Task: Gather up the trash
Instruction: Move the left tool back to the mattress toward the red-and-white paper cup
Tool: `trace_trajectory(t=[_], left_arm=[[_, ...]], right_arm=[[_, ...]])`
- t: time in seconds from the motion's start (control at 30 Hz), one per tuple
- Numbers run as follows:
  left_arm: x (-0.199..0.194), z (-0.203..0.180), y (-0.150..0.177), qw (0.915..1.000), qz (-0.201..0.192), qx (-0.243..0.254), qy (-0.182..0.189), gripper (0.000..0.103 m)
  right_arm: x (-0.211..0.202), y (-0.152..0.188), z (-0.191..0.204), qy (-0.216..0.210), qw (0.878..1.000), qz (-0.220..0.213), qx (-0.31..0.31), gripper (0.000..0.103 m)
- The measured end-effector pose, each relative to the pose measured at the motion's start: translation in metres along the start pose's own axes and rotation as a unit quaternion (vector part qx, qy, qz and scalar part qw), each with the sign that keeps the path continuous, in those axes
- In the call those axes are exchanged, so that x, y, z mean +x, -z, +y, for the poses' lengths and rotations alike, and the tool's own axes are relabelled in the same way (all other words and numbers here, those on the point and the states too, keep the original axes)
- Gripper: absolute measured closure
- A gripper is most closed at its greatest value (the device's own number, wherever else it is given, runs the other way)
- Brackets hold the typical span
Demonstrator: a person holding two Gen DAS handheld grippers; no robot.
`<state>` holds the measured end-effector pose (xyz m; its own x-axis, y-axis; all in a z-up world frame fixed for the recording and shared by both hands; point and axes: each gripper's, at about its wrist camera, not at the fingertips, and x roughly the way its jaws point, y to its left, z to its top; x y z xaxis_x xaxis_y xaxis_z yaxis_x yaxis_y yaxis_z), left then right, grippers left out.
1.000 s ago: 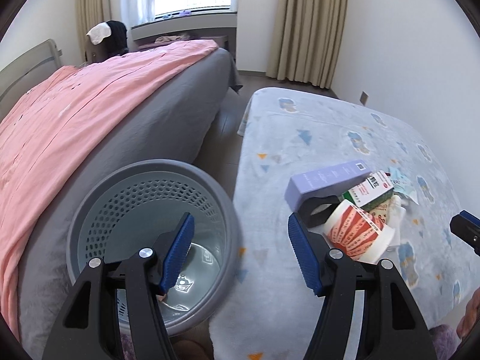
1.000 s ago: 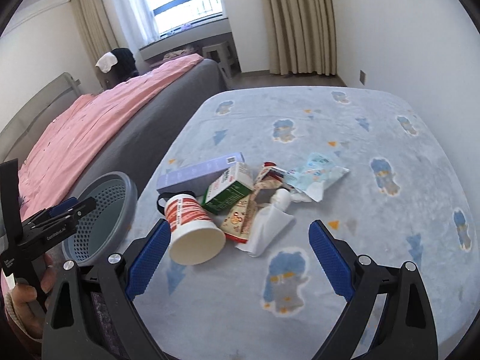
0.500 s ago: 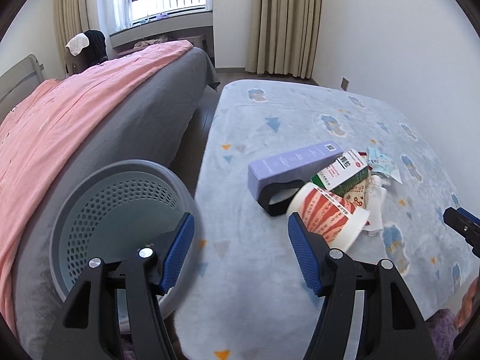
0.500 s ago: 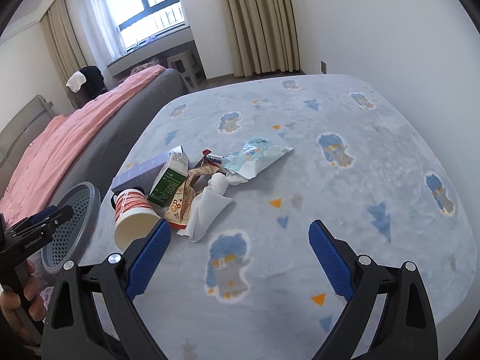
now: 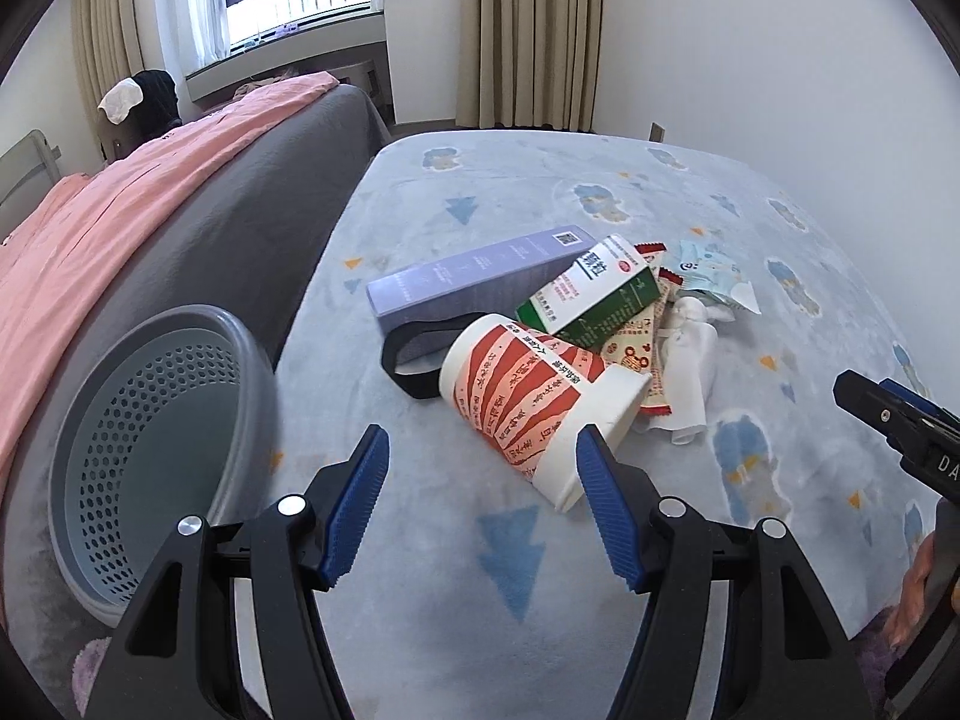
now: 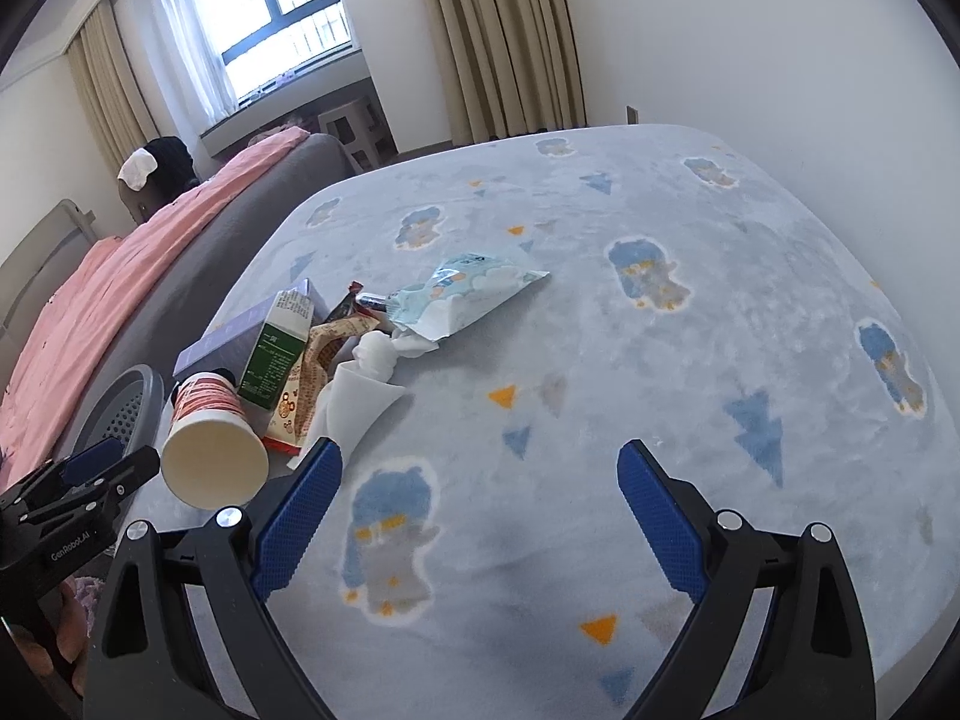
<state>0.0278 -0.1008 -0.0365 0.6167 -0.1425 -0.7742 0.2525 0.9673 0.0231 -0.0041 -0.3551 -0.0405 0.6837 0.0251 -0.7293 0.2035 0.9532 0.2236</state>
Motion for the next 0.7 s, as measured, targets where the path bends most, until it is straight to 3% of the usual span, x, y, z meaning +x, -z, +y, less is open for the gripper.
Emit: trace_trajectory(t=[0.13,0.37,0.7], left_arm=[[-0.002,-0.018,-0.003,0.9998,-0.017,-0.001,0.003,0.039],[-0.006,-0.036,-0.005,0.9998,-0.015,0.007,0.007,0.039],[-0.004,-0.036,-0.026,0.9998,-0.014,-0.003,-0.014,0.039]], right_arm=[[0.006,0.003,-0.013,-0.001,1.0,0.002,0.016,0.012],[0.003,0.006,-0.023,-0.014,0.999,-0.002,0.032,0.012],[0.0,0.008,-0.024,-0.031,0.999,-0.005,0.036,0.012]])
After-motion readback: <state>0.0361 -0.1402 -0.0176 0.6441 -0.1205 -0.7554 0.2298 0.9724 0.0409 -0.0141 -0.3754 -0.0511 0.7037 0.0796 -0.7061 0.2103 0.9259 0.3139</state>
